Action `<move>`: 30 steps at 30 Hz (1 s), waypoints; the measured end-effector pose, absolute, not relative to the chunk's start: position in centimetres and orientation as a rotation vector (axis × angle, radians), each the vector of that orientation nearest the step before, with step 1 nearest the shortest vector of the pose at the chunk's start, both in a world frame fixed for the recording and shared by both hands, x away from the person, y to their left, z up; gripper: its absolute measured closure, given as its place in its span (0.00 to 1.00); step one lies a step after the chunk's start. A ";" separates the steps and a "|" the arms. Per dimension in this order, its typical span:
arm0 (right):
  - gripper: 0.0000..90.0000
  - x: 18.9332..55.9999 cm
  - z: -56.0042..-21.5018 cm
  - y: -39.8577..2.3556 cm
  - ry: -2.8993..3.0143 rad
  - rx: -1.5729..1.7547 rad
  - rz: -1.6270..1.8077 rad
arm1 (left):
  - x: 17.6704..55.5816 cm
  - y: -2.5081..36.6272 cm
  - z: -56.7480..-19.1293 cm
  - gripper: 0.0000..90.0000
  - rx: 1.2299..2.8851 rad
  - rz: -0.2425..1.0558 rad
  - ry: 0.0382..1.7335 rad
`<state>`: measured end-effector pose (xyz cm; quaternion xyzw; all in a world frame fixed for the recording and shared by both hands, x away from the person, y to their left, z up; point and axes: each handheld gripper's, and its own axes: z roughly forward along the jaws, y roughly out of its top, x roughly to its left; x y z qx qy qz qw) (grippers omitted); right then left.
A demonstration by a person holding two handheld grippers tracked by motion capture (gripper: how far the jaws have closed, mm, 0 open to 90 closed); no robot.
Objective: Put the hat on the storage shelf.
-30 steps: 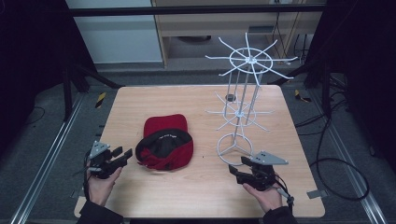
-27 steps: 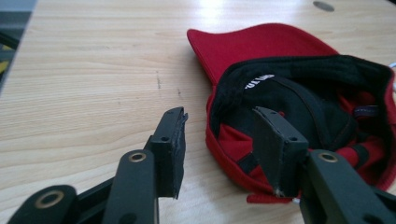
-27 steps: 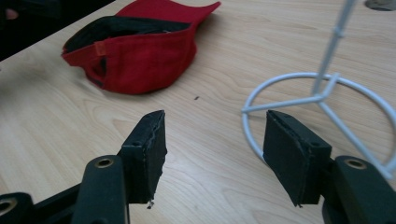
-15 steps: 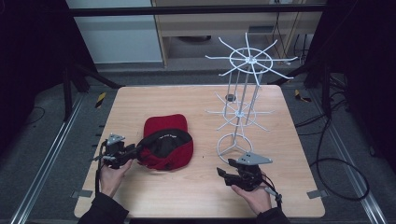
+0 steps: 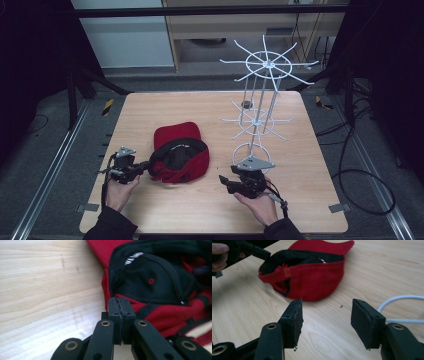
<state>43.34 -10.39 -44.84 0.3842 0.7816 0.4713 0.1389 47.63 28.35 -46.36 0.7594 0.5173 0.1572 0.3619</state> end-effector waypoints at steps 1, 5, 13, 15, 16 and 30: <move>0.48 43.5 -44.7 -9.9 2.261 1.103 1.367 | 47.6 28.3 -46.4 0.99 1.956 0.405 1.332; 0.48 44.1 -44.3 -8.2 2.270 1.079 1.372 | 46.2 28.3 -46.2 0.99 1.991 0.387 1.282; 0.49 45.8 -43.7 -6.1 2.233 1.100 1.373 | 44.7 28.9 -46.1 0.99 2.004 0.398 1.272; 0.48 46.4 -43.8 -5.6 2.225 1.117 1.362 | 43.9 29.4 -46.1 0.99 2.012 0.410 1.269; 0.48 46.8 -43.8 -5.4 2.219 1.126 1.357 | 43.7 29.6 -46.1 0.99 2.016 0.414 1.269; 0.52 50.9 -47.1 -2.0 2.210 1.268 1.271 | 43.4 30.5 -46.3 0.99 2.008 0.410 1.296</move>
